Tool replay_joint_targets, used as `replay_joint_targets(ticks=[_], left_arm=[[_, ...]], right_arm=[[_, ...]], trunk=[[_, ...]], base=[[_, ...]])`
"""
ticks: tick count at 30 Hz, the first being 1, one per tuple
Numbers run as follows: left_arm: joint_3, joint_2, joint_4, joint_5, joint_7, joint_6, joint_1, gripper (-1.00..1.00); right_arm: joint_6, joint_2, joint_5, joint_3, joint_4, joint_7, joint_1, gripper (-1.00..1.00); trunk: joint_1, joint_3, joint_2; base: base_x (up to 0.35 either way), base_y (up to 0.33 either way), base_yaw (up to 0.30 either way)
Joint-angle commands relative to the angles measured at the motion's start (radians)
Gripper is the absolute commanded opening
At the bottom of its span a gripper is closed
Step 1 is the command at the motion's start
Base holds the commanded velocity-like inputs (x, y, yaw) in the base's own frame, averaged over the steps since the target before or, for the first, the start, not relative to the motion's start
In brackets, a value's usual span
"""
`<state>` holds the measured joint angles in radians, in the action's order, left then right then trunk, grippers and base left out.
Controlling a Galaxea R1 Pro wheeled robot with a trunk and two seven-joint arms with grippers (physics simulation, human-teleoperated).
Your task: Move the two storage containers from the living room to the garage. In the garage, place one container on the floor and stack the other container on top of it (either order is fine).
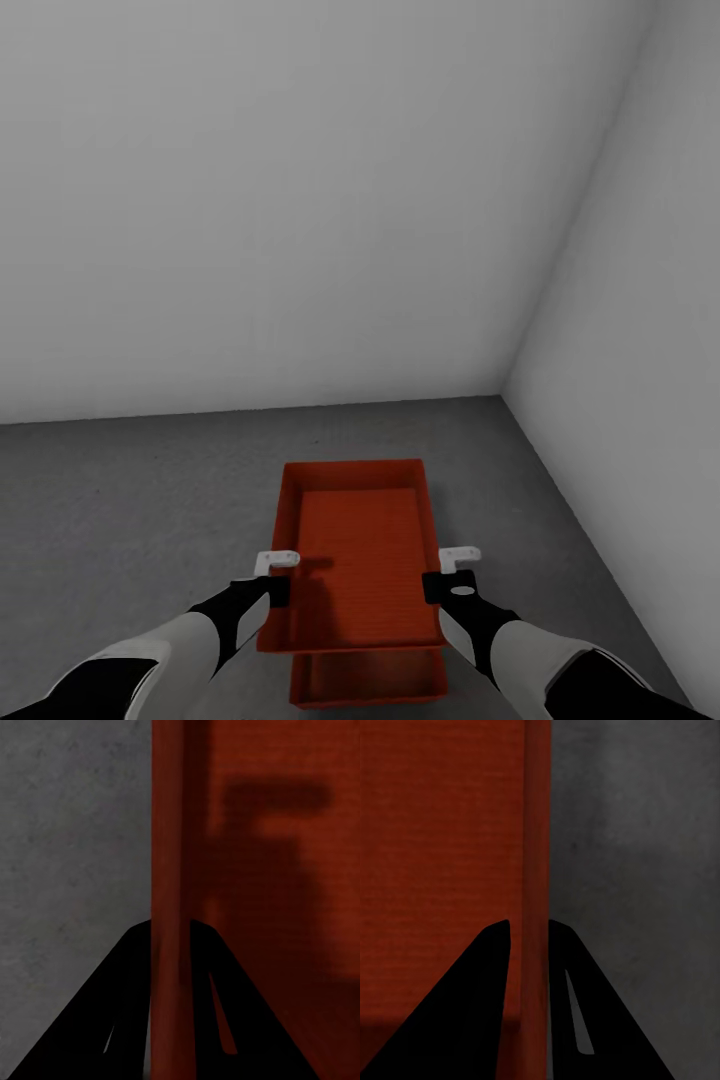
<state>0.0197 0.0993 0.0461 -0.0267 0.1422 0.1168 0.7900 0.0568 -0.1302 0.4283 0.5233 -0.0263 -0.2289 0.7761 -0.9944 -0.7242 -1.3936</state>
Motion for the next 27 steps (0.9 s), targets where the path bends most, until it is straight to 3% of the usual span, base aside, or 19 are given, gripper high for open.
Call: replay_joint_targets(ticks=[1,12,27], left_arm=[[0.005,-0.012,0.006,0.008,0.008,0.007,0.000,-1.00],[0.005,-0.012,0.006,0.008,0.009,0.006,0.000,-1.00],[0.005,-0.012,0.006,0.009,0.010,0.004,0.000,-1.00]], right_arm=[[0.003,0.001,0.021,-0.005,0.003,-0.002,0.000,-1.00],[0.003,0.001,0.021,-0.005,0.003,-0.002,0.000,-1.00],[0.003,0.000,0.021,-0.005,0.003,-0.003,0.000,-1.00]], trunk=[[0.000,-0.001,0.000],[0.000,-0.001,0.000],[0.000,-0.001,0.000]], base=[[0.000,-0.135,0.002],[0.000,-0.197,0.000],[0.000,-0.014,0.011]])
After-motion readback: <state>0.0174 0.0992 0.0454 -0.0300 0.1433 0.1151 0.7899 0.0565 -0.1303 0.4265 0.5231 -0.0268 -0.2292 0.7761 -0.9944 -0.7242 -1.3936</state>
